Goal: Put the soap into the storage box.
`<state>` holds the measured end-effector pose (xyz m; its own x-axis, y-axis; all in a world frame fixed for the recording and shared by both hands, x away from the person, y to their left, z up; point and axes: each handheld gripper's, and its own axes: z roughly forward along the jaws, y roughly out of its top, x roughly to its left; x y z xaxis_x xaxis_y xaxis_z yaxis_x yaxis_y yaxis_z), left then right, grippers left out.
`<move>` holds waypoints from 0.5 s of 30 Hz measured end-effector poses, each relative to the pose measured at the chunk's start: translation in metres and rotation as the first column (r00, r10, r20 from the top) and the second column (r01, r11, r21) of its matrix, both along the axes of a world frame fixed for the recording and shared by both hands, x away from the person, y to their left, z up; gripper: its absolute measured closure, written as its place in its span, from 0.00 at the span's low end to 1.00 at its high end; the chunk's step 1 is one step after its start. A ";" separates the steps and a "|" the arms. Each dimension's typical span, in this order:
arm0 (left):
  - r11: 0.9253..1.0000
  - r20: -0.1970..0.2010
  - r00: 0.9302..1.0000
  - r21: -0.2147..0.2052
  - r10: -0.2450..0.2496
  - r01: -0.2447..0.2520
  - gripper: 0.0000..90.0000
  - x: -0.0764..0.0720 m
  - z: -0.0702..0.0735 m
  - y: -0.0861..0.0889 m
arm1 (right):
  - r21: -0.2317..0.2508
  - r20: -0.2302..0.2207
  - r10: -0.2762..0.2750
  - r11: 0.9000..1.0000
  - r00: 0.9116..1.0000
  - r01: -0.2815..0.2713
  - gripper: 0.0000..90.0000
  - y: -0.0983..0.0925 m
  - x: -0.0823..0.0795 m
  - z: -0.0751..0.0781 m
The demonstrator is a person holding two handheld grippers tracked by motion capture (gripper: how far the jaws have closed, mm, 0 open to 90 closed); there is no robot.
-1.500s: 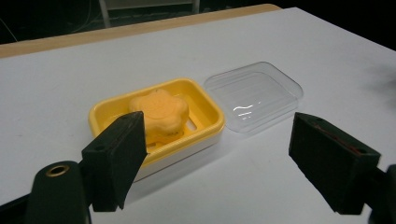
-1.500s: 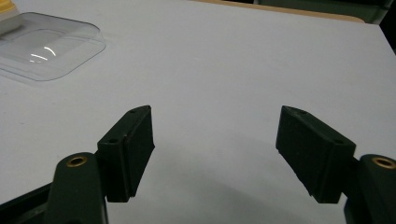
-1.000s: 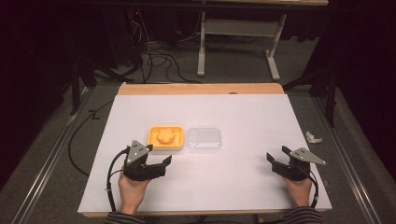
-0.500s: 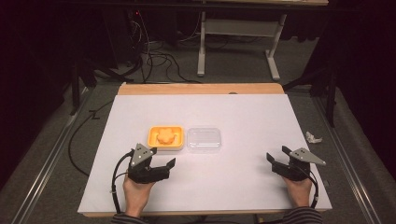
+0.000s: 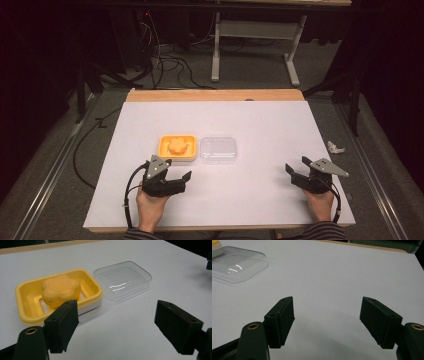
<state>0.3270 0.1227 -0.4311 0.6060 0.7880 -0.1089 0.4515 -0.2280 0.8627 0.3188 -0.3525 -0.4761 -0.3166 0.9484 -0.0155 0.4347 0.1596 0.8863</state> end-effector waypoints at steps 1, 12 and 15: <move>1.000 -0.001 1.000 -0.001 0.001 -0.001 0.22 0.000 -0.001 -0.001 | 0.001 -0.001 -0.001 1.000 1.000 0.001 0.31 0.000 0.000 0.000; 0.999 -0.022 1.000 0.031 -0.012 0.013 0.22 0.002 -0.013 -0.009 | 0.001 0.000 0.002 1.000 1.000 -0.002 0.31 0.000 0.000 0.000; 0.999 -0.028 0.999 0.041 -0.019 0.020 0.22 0.004 -0.015 -0.012 | 0.000 0.000 0.000 1.000 1.000 0.000 0.31 0.000 0.000 0.000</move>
<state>0.3307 0.1109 -0.4461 0.6184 0.7803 -0.0933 0.4704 -0.2725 0.8393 0.3188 -0.3525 -0.4761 -0.3164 0.9485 -0.0152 0.4349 0.1593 0.8863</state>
